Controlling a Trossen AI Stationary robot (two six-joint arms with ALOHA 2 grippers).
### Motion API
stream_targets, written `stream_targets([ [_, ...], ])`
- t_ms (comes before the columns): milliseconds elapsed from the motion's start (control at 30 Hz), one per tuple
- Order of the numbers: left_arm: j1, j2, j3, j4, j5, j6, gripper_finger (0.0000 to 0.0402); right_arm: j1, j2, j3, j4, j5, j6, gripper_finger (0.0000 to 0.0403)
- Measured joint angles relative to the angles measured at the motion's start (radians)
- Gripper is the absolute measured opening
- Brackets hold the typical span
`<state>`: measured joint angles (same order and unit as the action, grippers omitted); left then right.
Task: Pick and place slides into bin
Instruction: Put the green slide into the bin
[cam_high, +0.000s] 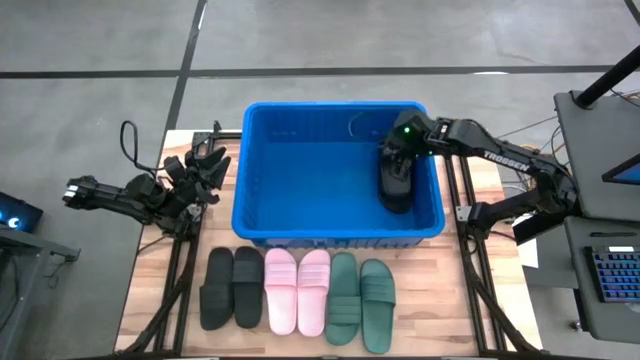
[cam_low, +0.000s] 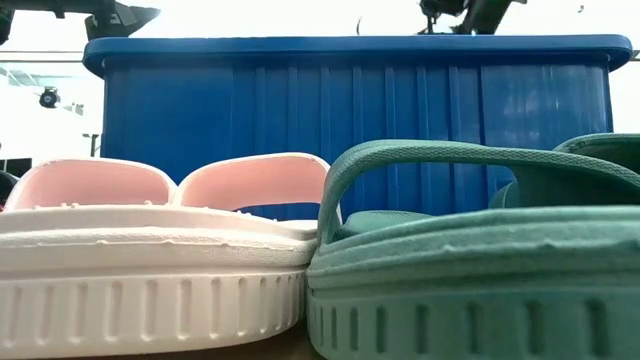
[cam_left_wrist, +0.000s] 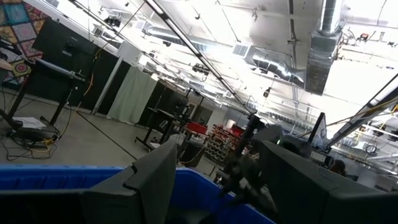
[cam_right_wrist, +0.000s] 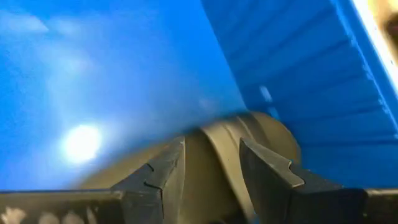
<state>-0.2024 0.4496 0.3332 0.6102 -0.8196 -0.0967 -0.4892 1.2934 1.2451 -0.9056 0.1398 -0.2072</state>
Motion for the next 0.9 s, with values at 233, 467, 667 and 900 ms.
stream_targets([
  [233, 0.0, 0.0, 0.0, -0.005, 0.001, 0.0, 0.0217, 0.031, -0.002, 0.191, -0.022, -0.22, 0.126, 0.0144],
  [467, 0.0, -0.006, 0.0, -0.027, 0.004, 0.003, 0.0217, 0.144, -0.003, 0.368, -0.118, -0.347, 0.246, 0.0144],
  [667, 0.0, -0.007, 0.0, -0.028, 0.003, 0.025, 0.0217, 0.313, -0.004, 0.461, -0.191, -0.34, 0.297, 0.0144],
  [900, 0.0, -0.01, 0.0, -0.022, -0.009, 0.028, 0.0217, 0.544, -0.004, 0.511, -0.198, -0.267, 0.373, 0.0144],
])
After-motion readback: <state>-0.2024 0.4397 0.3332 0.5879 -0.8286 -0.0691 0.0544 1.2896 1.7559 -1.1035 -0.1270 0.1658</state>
